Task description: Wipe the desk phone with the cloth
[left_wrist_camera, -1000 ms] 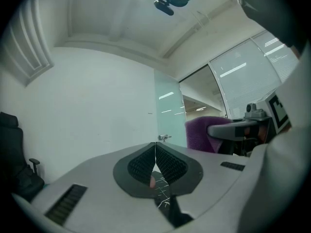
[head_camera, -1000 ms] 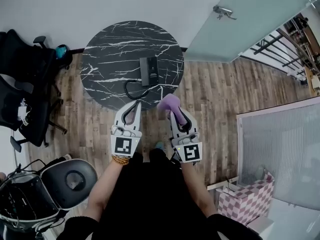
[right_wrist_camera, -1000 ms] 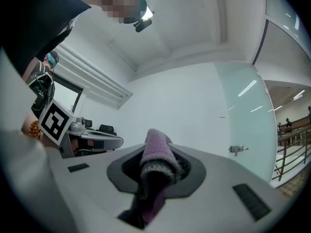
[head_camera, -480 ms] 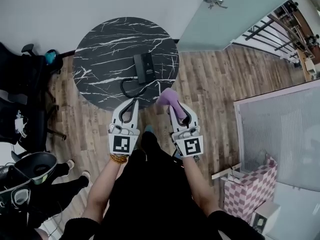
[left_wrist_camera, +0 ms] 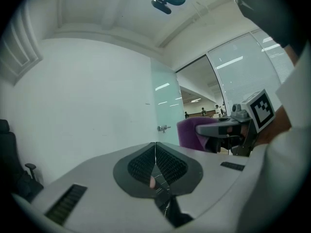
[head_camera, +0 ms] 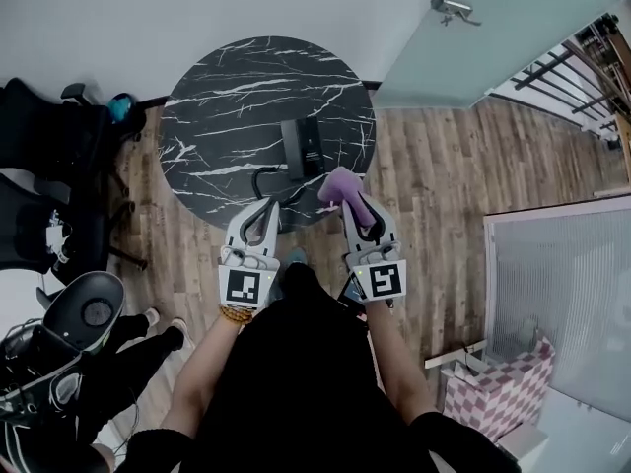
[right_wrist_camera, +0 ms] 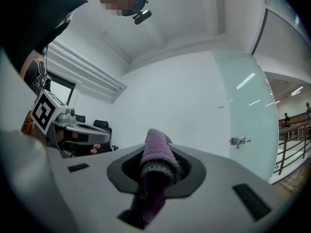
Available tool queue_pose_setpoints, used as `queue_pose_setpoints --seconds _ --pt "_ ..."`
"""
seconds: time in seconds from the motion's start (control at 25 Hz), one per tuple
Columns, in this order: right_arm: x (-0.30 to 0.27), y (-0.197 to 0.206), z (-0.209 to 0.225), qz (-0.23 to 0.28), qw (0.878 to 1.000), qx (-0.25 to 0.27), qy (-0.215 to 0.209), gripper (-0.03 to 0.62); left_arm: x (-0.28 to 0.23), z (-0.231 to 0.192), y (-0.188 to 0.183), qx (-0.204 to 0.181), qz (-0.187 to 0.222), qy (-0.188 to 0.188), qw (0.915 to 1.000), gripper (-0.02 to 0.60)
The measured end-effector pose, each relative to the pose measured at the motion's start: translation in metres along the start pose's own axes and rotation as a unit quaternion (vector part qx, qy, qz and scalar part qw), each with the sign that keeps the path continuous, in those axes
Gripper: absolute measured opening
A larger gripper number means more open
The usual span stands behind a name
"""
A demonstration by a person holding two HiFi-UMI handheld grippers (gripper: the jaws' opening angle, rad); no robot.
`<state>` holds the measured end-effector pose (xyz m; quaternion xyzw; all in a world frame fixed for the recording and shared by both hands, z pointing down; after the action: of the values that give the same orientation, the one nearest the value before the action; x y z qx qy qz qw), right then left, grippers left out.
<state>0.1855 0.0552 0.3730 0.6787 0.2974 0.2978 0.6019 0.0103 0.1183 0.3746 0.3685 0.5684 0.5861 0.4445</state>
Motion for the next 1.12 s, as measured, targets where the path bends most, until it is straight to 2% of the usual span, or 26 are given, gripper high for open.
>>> queue_pose_setpoints --seconds 0.16,0.32,0.64,0.92,1.12 --pt "-0.02 0.003 0.019 0.003 1.0 -0.017 -0.007 0.08 -0.018 -0.007 0.003 -0.004 -0.012 -0.011 0.9999 0.014" --pt "-0.033 0.014 0.034 -0.005 0.999 0.009 -0.03 0.08 -0.032 -0.01 0.006 0.0 -0.023 -0.023 0.9994 0.014" --pt "-0.066 0.026 0.051 -0.02 0.998 0.003 -0.057 0.08 -0.061 -0.018 0.009 0.008 -0.026 -0.033 0.9991 0.014" --pt "-0.099 0.041 0.048 -0.04 0.995 0.041 -0.083 0.08 -0.082 -0.027 0.019 0.001 -0.018 -0.021 0.9996 0.014" --pt "-0.131 0.05 0.039 -0.058 0.989 0.083 -0.111 0.08 -0.083 -0.043 0.028 0.014 -0.026 -0.026 0.9992 0.014"
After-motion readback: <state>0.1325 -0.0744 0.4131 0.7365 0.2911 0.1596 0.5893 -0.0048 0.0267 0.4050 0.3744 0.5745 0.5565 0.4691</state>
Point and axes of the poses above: the fingertips, and each gripper's own axes: x backward along the fingers, z to its right, y out of its underside, the point moved 5 cm from there along x, backward along the fingers, and after that the axes turned 7 degrees about y, right-handed, at the moved point
